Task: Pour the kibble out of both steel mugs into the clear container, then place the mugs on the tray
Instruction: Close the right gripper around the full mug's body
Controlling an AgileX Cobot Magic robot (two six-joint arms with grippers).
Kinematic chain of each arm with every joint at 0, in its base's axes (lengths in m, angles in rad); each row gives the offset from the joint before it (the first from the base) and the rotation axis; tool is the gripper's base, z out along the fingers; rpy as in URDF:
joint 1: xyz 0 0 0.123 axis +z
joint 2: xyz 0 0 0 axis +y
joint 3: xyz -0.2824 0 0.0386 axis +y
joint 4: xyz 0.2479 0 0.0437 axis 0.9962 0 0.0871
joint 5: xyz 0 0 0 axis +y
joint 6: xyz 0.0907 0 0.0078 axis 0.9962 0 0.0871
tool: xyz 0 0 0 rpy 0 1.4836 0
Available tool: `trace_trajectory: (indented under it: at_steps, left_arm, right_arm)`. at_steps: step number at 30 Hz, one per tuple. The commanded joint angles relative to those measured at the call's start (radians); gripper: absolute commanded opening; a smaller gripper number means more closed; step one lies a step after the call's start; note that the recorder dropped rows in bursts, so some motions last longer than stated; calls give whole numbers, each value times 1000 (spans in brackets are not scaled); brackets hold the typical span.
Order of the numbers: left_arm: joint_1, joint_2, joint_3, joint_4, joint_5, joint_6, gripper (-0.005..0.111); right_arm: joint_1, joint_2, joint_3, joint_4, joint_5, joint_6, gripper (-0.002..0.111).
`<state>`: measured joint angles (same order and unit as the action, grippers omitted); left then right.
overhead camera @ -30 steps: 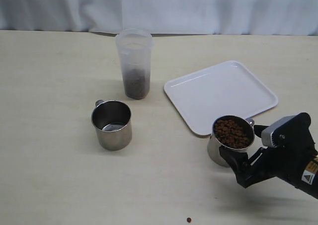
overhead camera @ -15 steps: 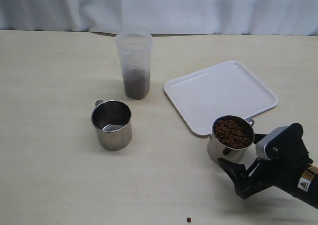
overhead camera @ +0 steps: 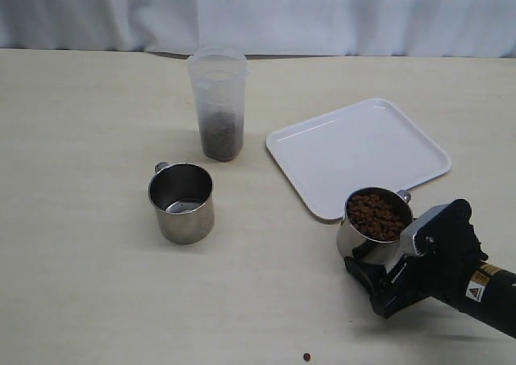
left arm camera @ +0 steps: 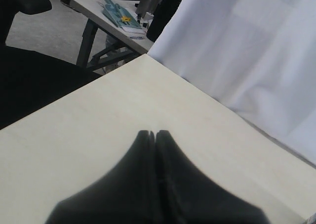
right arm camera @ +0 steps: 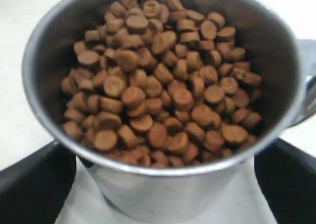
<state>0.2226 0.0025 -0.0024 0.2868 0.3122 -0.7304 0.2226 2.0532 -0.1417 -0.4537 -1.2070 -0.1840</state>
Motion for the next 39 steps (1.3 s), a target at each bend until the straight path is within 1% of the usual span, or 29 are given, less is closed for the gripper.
trace_trajectory:
  at_steps: [1, 6, 15, 22, 30, 39]
  left_arm:
    - [-3, -3, 2, -8, -3, -3, 0]
    - [-3, -3, 2, -8, -3, -3, 0]
    - [-3, -3, 2, -8, -3, -3, 0]
    - [-3, -3, 2, -8, -3, -3, 0]
    - [-3, -3, 2, -8, -3, -3, 0]
    - [-3, -3, 2, -8, -3, -3, 0]
  right_arm:
    - [-2, 4, -23, -44, -14, -4, 70]
    - [-2, 4, -55, -63, -14, -4, 70]
    - [-2, 4, -55, -61, -14, -4, 70]
    - [-2, 4, -55, -64, -14, 75, 70]
    - [-2, 4, -55, -48, -14, 75, 70]
    - [-2, 27, -55, -84, -14, 75, 70]
